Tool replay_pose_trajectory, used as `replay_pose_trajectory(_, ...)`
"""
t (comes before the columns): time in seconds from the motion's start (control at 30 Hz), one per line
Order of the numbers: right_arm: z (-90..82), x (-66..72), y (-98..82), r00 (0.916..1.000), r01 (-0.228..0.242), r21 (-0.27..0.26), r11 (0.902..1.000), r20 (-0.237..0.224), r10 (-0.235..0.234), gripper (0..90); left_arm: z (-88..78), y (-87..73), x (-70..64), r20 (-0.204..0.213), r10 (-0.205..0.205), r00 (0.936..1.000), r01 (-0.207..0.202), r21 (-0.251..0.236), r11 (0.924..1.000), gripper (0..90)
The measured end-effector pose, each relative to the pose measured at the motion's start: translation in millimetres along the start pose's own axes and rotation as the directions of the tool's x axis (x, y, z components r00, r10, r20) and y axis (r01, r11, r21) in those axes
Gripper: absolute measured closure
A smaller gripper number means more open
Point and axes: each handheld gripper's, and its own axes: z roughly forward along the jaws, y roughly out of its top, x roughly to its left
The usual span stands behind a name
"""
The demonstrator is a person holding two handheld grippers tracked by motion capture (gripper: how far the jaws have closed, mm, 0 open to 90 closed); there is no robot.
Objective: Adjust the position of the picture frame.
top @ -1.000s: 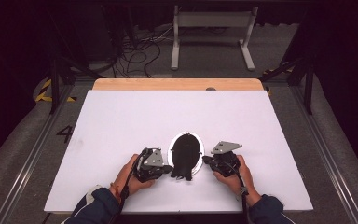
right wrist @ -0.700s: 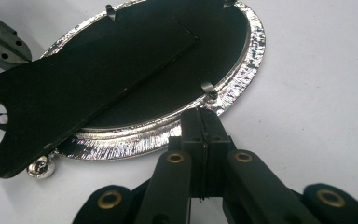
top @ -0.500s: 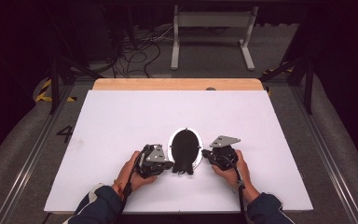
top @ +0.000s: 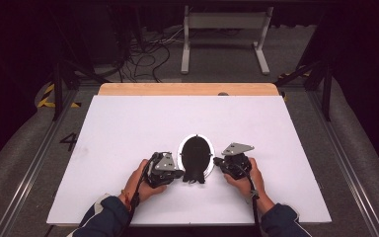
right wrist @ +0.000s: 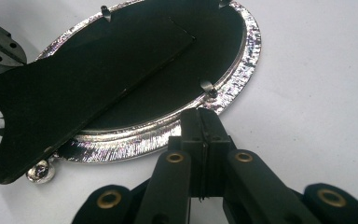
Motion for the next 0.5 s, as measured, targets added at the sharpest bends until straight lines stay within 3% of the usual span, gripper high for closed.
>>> replay_pose_trajectory(0.07, -0.7, 0.6, 0.3, 0.9998, 0.019, 0.003, 0.9998, 0.012, -0.019, 84.9, -1.2, 0.8, -2.1, -0.014, 0.031, 0.9994, -0.031, 0.007, 0.9995, 90.0)
replay_pose_trajectory(0.2, -4.5, -0.6, -1.7, 0.9998, 0.022, -0.018, 0.9996, -0.002, -0.022, 84.1, -5.4, 2.0, -3.6, -0.021, 0.047, 0.9987, -0.047, -0.014, 0.9988, 90.0)
replay_pose_trajectory(0.33, -9.2, -1.6, -2.3, 0.9995, 0.021, -0.036, 0.9991, -0.023, -0.021, 79.8, -15.2, -1.5, -1.9, -0.032, 0.042, 0.9986, -0.043, -0.037, 0.9984, 90.0)
replay_pose_trajectory(0.5, -16.5, -3.0, -4.0, 0.9993, 0.014, -0.045, 0.9989, -0.033, -0.015, 74.2, -36.6, -9.7, -1.1, -0.076, 0.037, 0.9964, -0.042, -0.07, 0.9966, 85.9)
